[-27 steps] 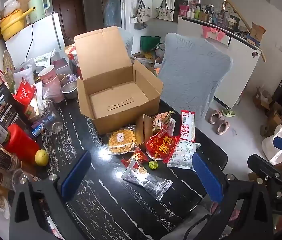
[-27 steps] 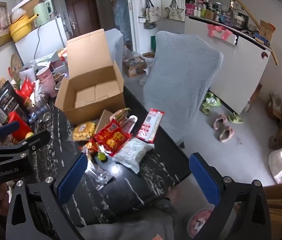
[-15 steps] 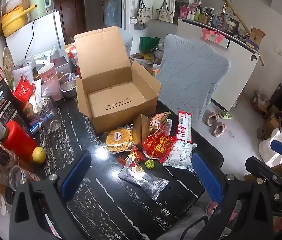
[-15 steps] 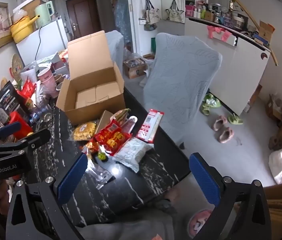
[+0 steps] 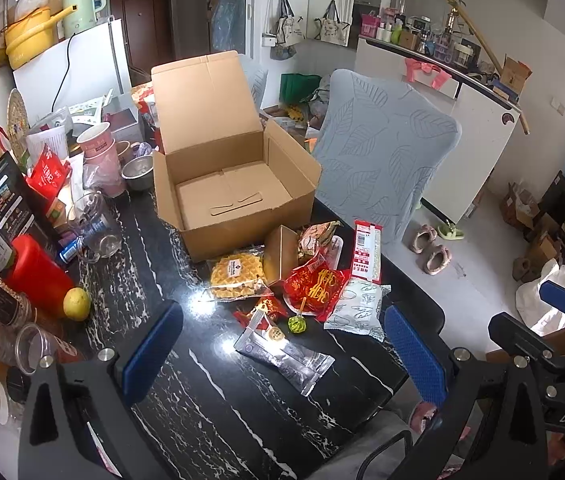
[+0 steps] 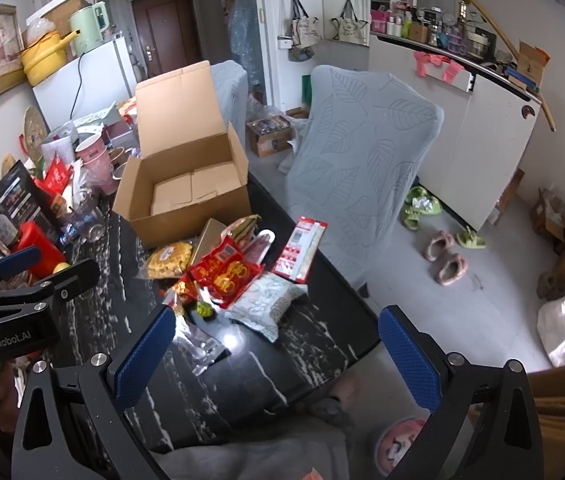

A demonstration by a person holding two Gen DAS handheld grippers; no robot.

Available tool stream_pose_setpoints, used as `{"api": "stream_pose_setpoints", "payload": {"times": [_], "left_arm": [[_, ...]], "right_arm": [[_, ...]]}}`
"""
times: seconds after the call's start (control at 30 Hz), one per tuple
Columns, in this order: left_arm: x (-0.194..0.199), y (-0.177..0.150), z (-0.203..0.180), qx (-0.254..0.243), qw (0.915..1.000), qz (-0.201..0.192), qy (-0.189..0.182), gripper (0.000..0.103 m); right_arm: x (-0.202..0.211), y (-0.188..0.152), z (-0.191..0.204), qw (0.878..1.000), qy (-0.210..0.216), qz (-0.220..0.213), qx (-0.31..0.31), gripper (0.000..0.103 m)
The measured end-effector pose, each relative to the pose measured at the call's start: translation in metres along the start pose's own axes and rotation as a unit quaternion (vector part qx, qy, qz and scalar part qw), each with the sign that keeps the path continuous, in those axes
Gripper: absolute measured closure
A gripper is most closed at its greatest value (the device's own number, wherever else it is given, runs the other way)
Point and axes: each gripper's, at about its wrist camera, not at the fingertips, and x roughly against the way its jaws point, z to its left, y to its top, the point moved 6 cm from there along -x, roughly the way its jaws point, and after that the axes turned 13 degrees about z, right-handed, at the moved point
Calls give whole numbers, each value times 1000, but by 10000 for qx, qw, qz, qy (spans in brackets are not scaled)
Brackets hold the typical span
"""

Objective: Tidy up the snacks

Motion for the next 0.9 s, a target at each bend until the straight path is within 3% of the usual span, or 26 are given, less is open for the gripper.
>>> {"api": "stream_pose_setpoints", "payload": {"times": [0.9], "left_arm": [[1,1,-4,-32,10000,0,-78,0]], "right_arm": [[-4,0,6,10000,47,21,74,0]]}}
